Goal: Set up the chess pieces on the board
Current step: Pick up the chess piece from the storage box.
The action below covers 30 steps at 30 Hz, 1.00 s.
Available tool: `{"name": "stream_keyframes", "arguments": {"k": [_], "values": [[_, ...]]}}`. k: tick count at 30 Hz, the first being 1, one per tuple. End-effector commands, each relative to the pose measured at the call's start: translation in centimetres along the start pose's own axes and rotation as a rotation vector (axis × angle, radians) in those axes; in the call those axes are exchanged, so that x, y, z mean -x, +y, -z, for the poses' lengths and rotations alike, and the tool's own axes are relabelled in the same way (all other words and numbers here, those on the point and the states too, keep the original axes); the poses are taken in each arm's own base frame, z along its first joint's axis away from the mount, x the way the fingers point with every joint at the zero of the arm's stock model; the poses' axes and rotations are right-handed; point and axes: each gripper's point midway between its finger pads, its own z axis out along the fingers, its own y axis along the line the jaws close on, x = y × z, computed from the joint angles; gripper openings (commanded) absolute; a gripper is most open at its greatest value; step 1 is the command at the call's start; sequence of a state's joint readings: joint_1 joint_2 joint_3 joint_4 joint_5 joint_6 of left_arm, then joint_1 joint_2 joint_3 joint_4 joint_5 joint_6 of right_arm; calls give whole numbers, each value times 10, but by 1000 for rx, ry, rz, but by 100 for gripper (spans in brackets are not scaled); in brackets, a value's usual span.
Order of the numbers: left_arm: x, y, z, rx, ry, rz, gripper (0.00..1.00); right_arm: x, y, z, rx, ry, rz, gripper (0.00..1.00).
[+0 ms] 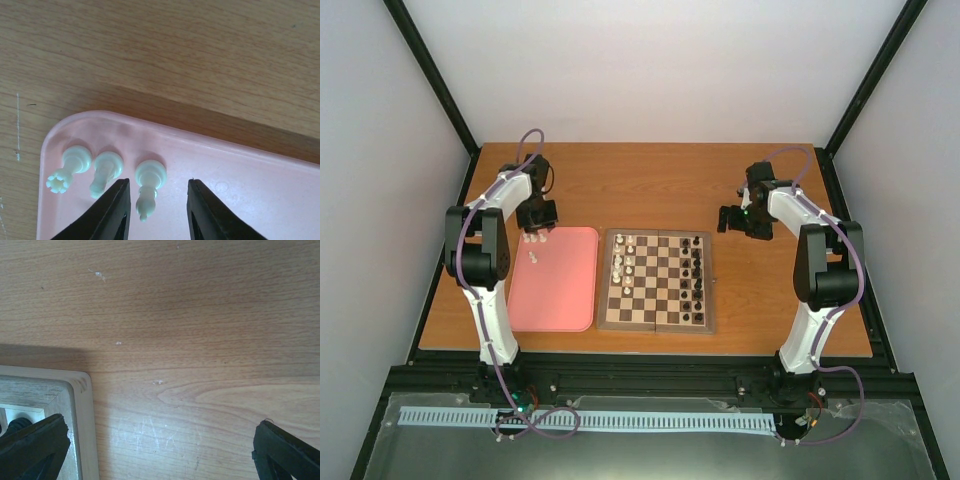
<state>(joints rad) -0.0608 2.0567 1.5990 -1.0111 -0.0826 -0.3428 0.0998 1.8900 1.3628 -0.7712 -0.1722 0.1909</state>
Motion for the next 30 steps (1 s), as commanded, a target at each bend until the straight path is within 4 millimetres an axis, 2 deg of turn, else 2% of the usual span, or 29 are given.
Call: {"name": "stream_keyframes", "arguments": {"k": [1, 10, 19, 23, 27, 30], "values": [[-1, -3, -8, -5, 17, -15, 32, 7, -3, 1, -5, -9, -6, 100], [-3, 0, -13, 13, 28, -16, 28, 6, -5, 2, -16, -8, -5, 100], [-5, 2, -14, 22, 32, -17, 18, 6, -4, 2, -13, -11, -7, 100], [-7, 0, -15, 14, 39, -16, 10, 6, -5, 2, -15, -10, -6, 100], [-8, 0, -4, 7, 35, -20, 8, 5, -5, 2, -17, -11, -5, 100], [-13, -3, 12, 1, 28, -32, 8, 5, -5, 2, -15, -11, -7, 100]]}}
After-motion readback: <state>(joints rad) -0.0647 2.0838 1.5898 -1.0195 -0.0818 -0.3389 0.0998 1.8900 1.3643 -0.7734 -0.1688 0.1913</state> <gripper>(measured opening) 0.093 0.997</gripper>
